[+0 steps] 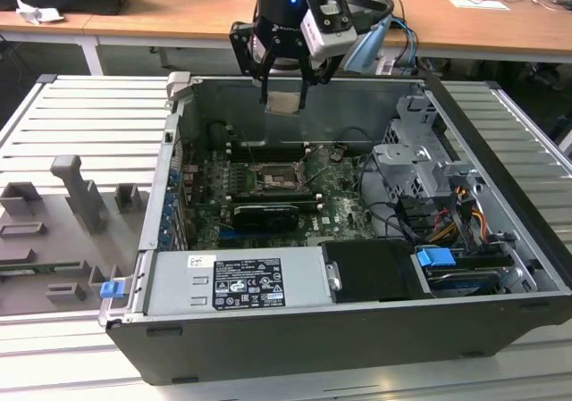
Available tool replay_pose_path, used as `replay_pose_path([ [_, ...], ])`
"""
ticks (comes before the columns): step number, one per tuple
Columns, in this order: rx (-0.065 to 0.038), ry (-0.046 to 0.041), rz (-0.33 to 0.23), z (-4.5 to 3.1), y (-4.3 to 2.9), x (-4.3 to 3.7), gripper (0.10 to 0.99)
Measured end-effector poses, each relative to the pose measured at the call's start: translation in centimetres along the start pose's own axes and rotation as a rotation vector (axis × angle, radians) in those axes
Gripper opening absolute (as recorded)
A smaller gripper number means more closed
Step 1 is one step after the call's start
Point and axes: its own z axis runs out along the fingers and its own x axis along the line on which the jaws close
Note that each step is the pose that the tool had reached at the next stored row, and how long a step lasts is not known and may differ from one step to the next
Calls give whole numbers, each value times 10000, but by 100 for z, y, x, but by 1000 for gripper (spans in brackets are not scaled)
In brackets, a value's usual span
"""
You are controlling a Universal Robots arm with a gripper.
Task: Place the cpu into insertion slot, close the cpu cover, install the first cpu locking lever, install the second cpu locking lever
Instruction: 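Place the cpu into insertion slot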
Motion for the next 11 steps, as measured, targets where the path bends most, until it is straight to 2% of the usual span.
replay_pose_path([
  [11,-7,-52,606,25,-2,0,545],
])
